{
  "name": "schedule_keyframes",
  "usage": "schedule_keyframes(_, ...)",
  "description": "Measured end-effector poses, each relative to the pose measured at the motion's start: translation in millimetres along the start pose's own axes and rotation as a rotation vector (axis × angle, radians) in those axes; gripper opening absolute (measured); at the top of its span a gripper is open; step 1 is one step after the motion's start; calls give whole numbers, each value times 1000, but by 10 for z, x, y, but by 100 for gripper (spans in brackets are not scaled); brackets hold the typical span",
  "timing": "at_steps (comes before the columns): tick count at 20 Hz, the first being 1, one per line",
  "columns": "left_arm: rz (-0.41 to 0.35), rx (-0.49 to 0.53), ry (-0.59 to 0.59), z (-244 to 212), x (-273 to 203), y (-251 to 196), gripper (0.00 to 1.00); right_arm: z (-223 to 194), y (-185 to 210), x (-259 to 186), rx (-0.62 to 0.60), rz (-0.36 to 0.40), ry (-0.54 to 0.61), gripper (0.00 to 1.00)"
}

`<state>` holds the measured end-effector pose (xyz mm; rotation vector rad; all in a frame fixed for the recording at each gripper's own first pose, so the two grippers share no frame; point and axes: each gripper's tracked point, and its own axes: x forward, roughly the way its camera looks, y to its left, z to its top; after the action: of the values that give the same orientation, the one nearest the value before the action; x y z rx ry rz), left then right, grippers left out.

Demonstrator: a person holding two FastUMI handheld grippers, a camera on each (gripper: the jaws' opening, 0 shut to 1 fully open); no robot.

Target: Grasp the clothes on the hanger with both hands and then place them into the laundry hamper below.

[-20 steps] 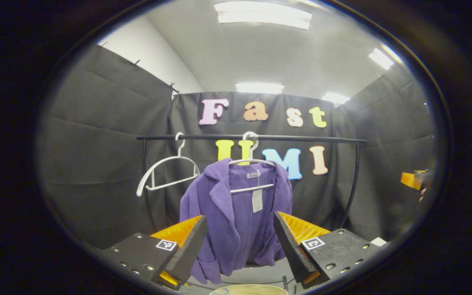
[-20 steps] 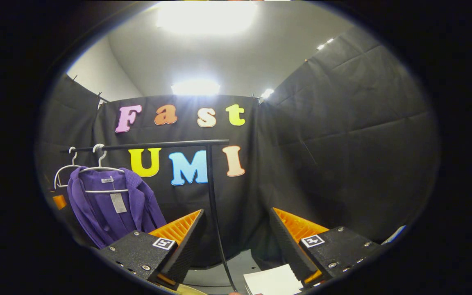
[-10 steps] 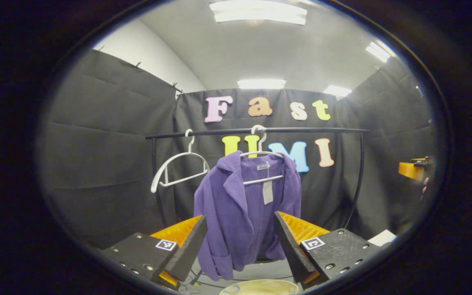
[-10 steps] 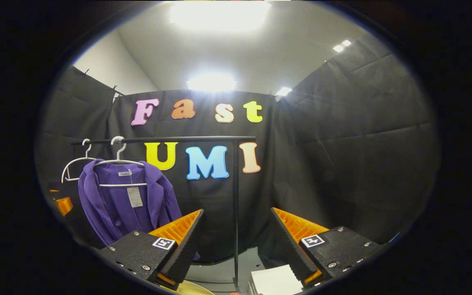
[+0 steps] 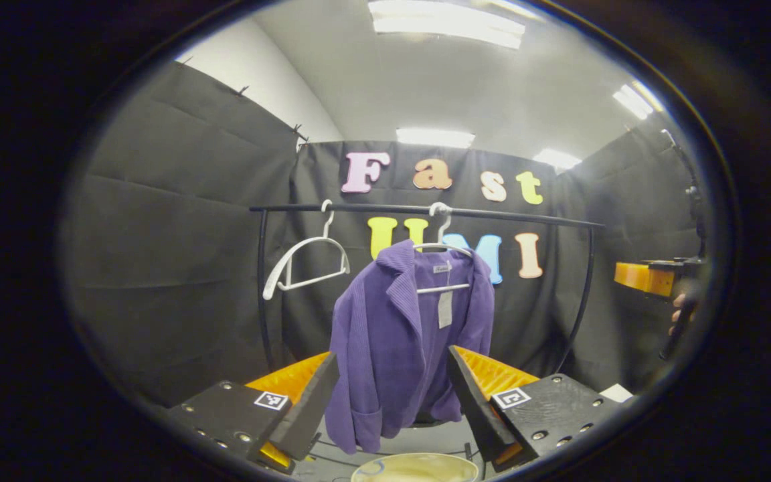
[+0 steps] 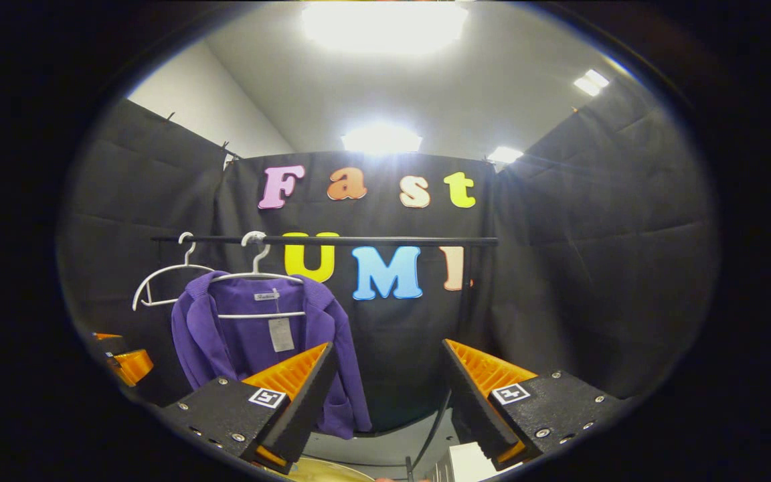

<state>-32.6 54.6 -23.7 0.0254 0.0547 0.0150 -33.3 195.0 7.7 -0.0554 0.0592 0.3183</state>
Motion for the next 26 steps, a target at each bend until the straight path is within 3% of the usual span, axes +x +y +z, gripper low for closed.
schedule_keyframes(1,9,10,1,34,26,28,99,13,114,62,-10,21,-2,95)
schedule_keyframes(3,10,17,-2,75,70,61,88,2,253,167,-32,50,2,96)
schedule_keyframes(5,7,-3,-3,112,113,63,88,-38,393,269,-26,85,18,96)
schedule_keyframes(6,-2,-19,-4,141,131,35,99,-48,463,339,-13,105,27,96)
schedule_keyframes(8,-15,-35,-4,189,210,-22,93,-47,520,483,11,119,30,96)
schedule_keyframes(9,-18,-39,-7,221,288,-57,99,-53,533,565,19,121,30,96)
schedule_keyframes(11,-19,-45,-15,288,460,-133,99,-44,620,778,28,143,21,96)
schedule_keyframes(18,92,-73,-27,376,1230,-282,99,-224,913,1737,132,267,68,96)
schedule_keyframes(25,214,-40,41,113,1961,-363,99,-738,1005,2531,138,315,145,95)
schedule_keyframes(26,232,-30,50,74,2027,-354,99,-794,1014,2606,134,325,154,92)
